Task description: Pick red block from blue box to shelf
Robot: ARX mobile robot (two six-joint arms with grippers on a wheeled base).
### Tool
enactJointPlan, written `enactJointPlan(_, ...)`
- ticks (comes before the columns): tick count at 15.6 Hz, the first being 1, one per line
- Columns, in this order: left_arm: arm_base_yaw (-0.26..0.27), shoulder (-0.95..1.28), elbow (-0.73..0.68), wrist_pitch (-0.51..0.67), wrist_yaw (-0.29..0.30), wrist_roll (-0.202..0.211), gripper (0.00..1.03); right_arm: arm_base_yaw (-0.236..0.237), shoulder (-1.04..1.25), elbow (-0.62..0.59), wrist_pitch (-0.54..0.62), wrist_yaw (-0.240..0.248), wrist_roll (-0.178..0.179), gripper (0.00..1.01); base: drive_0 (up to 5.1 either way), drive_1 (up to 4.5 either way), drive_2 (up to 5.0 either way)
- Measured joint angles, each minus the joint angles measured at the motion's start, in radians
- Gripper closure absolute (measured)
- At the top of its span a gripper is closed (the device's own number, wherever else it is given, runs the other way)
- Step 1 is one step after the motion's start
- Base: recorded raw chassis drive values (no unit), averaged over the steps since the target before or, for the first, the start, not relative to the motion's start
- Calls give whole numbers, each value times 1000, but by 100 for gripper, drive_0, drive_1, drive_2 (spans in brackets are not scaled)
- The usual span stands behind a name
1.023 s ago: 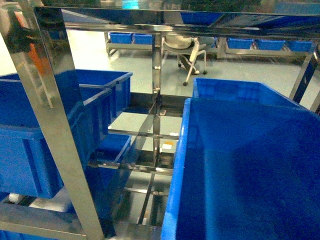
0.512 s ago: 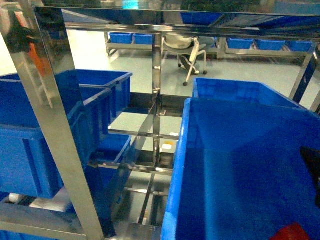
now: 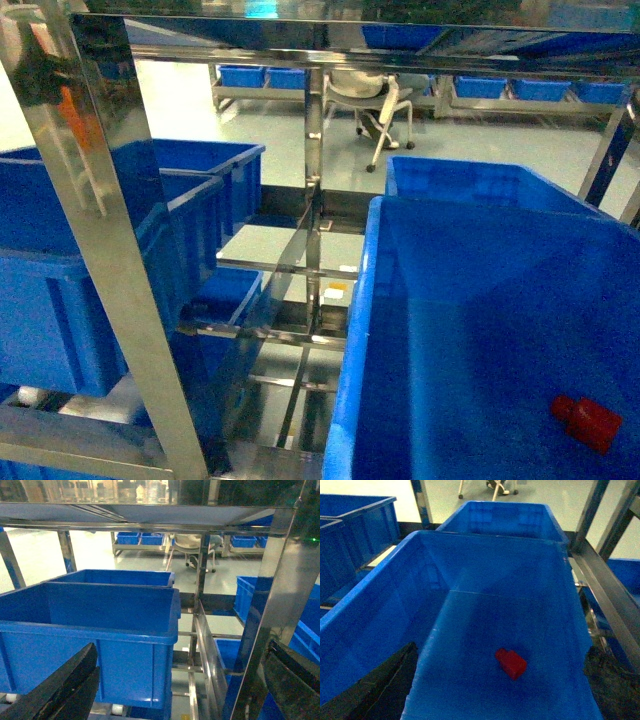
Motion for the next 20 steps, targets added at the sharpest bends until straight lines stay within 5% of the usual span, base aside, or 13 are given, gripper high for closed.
enactJointPlan(2,0,0,0,0,0,0,5,-50,-161,12,-191,9,-5,3,0,0,0)
enactJointPlan(4,0,0,0,0,0,0,5,-109,-354,10,-389,22,-43,3,0,0,0)
enactJointPlan(6,0,0,0,0,0,0,5,-119,-471,-1,-489,53,-85,3,0,0,0)
enactJointPlan(7,0,0,0,0,0,0,5,-119,-486,-3,-500,53,-93,3,0,0,0)
enactJointPlan(8,0,0,0,1,1,0,5,-136,-504,-39,-390,12,-99,7,0,0,0)
enactJointPlan(9,0,0,0,2,0,0,5,-187,-584,-134,-218,-109,-99,19,0,0,0)
enactJointPlan(10,2,0,0,-3,-2,0,5,-191,-623,-174,-137,-140,-98,32,0,0,0)
enactJointPlan(12,1,0,0,1,0,0,5,-190,-743,-176,-263,-153,-98,56,0,0,0)
enactJointPlan(16,1,0,0,0,-2,0,5,-190,-803,-209,-255,-154,-99,100,0,0,0)
enactJointPlan(20,1,0,0,1,0,0,5,-190,-805,-209,-256,-155,-99,100,0,0,0)
